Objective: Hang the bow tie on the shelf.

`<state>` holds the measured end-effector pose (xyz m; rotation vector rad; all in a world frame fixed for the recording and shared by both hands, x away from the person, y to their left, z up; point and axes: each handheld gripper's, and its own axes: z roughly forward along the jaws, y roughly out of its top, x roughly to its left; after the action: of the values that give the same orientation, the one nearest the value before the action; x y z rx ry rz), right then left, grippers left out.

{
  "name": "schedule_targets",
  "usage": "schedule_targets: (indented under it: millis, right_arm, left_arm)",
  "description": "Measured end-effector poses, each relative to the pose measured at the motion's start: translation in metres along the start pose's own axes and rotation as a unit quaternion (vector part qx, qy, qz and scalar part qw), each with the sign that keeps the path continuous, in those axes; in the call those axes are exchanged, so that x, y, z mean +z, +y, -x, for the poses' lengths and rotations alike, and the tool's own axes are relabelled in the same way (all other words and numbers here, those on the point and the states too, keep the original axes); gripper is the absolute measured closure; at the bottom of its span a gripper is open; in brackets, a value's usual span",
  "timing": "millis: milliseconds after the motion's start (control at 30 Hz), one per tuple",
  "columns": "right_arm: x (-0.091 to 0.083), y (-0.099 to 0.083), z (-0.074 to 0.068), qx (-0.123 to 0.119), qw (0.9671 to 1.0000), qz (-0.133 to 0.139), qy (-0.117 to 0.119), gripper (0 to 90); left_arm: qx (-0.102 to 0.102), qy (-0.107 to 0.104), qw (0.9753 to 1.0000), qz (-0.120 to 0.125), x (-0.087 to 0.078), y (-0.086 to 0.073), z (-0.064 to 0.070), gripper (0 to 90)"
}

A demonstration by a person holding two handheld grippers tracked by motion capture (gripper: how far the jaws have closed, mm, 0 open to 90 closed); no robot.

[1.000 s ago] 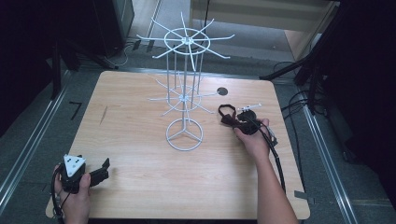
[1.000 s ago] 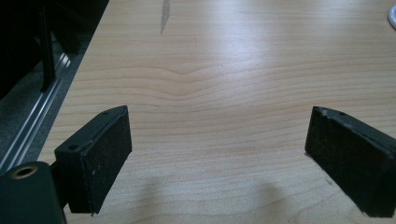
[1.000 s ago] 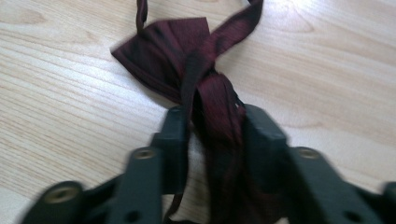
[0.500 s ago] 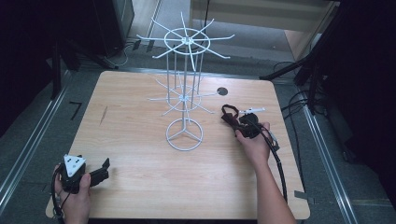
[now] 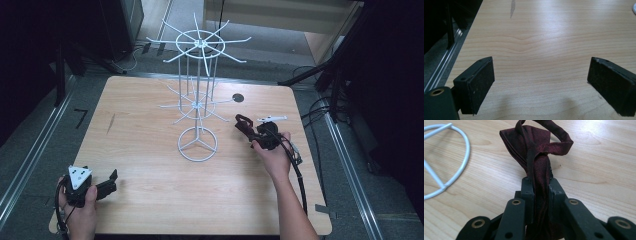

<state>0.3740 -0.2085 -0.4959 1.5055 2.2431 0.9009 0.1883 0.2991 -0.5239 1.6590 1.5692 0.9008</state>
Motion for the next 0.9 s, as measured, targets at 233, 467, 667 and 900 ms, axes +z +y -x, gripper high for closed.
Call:
schedule_targets:
  millis: [233, 467, 667, 900]
  right_arm:
    - [-0.012, -0.004, -0.009, -0.003, 0.9995, 0.03, 0.005, 79.3]
    - [-0.022, -0.008, -0.015, 0.005, 0.9984, 0.055, 0.014, 79.3]
    - [-0.029, -0.012, -0.018, 0.016, 0.9969, 0.075, 0.017, 79.2]
    - [-0.037, -0.022, -0.02, 0.038, 0.9936, 0.105, 0.02, 79.2]
  left_arm:
    - [0.0, 0.0, 1.0, 0.0, 0.0, 0.0, 0.0, 7.9]
    - [0.0, 0.0, 1.0, 0.0, 0.0, 0.0, 0.0, 7.9]
    - [0.0, -0.001, 1.0, 0.001, 0.0, 0.0, 0.0, 7.9]
    - [0.0, -0.001, 1.0, 0.0, 0.0, 0.0, 0.0, 7.9]
